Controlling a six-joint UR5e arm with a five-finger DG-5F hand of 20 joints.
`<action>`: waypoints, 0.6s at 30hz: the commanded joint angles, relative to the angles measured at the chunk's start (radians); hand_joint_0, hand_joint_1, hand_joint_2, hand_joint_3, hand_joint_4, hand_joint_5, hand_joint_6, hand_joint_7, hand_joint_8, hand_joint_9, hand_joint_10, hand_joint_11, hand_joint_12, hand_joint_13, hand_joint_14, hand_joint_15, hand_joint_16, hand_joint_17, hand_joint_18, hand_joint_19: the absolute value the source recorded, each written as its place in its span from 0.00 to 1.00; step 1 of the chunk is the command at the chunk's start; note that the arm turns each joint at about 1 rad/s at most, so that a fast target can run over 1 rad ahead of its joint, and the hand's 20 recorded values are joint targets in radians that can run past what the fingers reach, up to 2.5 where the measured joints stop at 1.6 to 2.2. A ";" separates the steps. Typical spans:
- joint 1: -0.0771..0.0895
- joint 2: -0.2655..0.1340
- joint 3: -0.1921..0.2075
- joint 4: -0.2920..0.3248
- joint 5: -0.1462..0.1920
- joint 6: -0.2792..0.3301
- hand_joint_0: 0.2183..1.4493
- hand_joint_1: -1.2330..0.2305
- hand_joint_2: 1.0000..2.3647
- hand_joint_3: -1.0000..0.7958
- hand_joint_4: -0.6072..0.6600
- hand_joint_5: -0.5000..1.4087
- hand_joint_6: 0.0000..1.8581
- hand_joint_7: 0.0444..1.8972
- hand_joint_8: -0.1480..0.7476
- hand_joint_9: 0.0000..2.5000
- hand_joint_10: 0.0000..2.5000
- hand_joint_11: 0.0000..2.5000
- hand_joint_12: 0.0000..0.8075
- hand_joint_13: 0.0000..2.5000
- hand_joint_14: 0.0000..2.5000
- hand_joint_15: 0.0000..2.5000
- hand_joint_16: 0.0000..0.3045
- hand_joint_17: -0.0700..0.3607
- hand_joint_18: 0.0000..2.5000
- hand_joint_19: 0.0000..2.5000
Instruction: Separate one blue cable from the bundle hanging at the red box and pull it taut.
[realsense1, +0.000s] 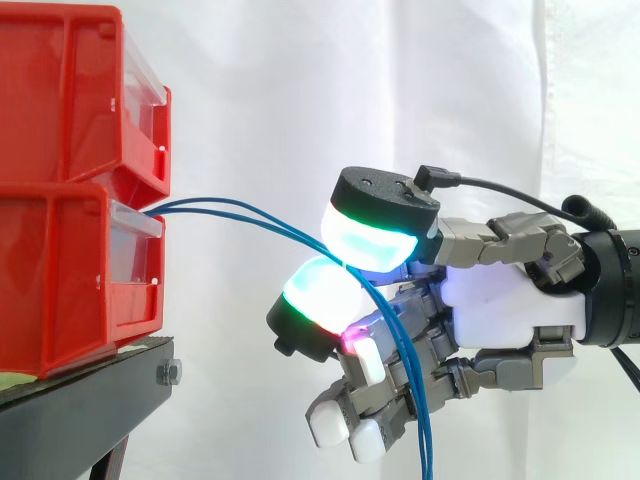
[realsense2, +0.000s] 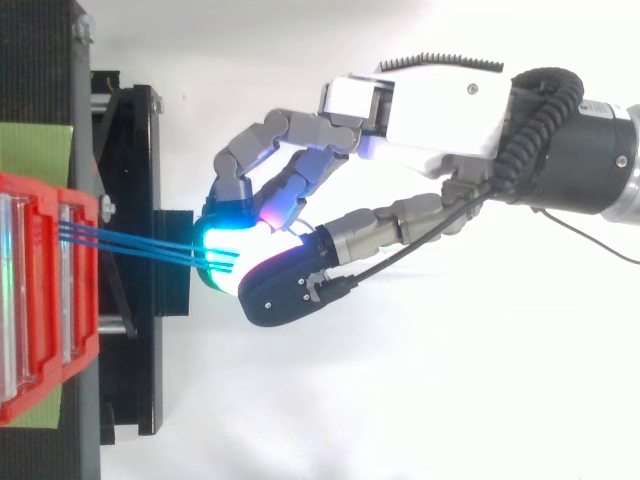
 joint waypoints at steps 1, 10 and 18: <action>0.000 0.000 0.000 0.000 0.000 0.002 0.36 0.32 0.01 0.36 0.50 0.16 0.49 0.55 0.46 0.38 0.01 0.31 0.39 0.29 0.01 0.19 0.14 0.38 0.25 0.23; -0.002 0.000 0.000 -0.003 -0.003 0.002 0.40 0.30 0.00 0.28 0.48 0.16 0.49 0.51 0.44 0.37 0.01 0.31 0.38 0.28 0.01 0.18 0.13 0.37 0.24 0.22; 0.000 0.000 0.000 -0.003 -0.003 0.000 0.23 0.37 0.00 0.28 0.54 0.17 0.49 0.51 0.46 0.38 0.01 0.30 0.41 0.28 0.01 0.18 0.15 0.40 0.25 0.23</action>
